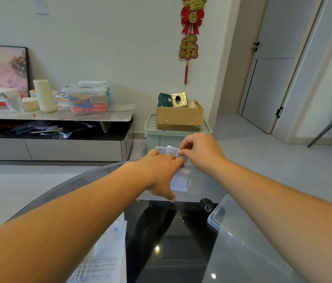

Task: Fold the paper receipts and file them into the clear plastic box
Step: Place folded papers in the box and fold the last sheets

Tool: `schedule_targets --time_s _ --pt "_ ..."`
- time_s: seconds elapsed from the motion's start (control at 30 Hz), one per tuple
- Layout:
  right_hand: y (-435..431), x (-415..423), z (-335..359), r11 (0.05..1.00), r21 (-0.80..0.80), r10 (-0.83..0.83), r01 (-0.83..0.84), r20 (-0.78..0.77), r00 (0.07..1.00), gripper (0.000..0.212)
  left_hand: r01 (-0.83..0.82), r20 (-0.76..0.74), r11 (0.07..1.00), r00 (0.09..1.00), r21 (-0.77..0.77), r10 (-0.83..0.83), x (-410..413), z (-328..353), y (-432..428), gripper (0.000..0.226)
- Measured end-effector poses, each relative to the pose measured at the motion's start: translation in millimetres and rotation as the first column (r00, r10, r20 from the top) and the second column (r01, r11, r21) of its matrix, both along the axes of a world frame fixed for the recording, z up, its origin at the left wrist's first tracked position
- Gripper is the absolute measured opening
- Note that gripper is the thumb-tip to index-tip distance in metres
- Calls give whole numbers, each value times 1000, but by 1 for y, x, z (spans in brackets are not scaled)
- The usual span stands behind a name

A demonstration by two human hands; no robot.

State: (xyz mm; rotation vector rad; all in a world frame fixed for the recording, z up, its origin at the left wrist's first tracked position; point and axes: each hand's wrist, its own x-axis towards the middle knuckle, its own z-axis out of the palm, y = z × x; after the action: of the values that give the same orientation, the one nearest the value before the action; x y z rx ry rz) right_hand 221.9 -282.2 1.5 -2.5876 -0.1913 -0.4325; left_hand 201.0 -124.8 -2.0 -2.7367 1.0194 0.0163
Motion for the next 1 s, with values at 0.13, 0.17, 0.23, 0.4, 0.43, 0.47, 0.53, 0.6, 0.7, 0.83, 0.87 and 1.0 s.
schedule_targets --time_s 0.13,0.17,0.23,0.4,0.43,0.47,0.53,0.6,0.7,0.83,0.87,1.0 --pt "0 -1 1 999 -24 24 -24 -18 1000 6 2 3 1000 1000 -30 -2 0 1 0 86" --pt "0 -1 1 999 -27 31 -31 -18 999 6 7 13 999 1000 -36 -7 0 1 0 85" --pt "0 0 2 999 -29 41 -42 -26 999 8 11 19 999 1000 -41 -10 -1 -1 1 84" --pt "2 0 8 983 -157 75 -92 -109 991 16 -3 2 998 1000 -60 3 -1 -2 1 84" --pt "2 -1 8 982 -159 85 -101 -104 991 18 -1 8 998 1000 -63 2 -1 -2 1 84" --pt "2 -2 7 984 -141 94 -106 -87 992 18 1 15 998 1000 -68 0 0 -3 1 84" --pt "0 -4 4 992 -62 106 -109 -41 993 19 7 31 997 1000 -80 -4 0 -4 2 86" --pt "-4 -7 1 992 12 125 -125 -19 992 20 14 46 995 999 -96 -10 0 -5 3 86" --pt "-10 -9 -4 985 20 171 -170 -66 983 27 24 93 993 996 -112 -13 1 -8 4 89" --pt "-15 -12 -9 983 77 175 -167 -115 978 35 8 160 993 987 -121 12 2 -16 6 100" --pt "-16 -12 -10 984 84 169 -160 -114 979 35 0 153 992 988 -128 20 2 -16 5 103" --pt "-16 -19 -11 980 -40 190 -196 -127 974 38 -27 88 987 995 -157 42 1 -15 3 104"
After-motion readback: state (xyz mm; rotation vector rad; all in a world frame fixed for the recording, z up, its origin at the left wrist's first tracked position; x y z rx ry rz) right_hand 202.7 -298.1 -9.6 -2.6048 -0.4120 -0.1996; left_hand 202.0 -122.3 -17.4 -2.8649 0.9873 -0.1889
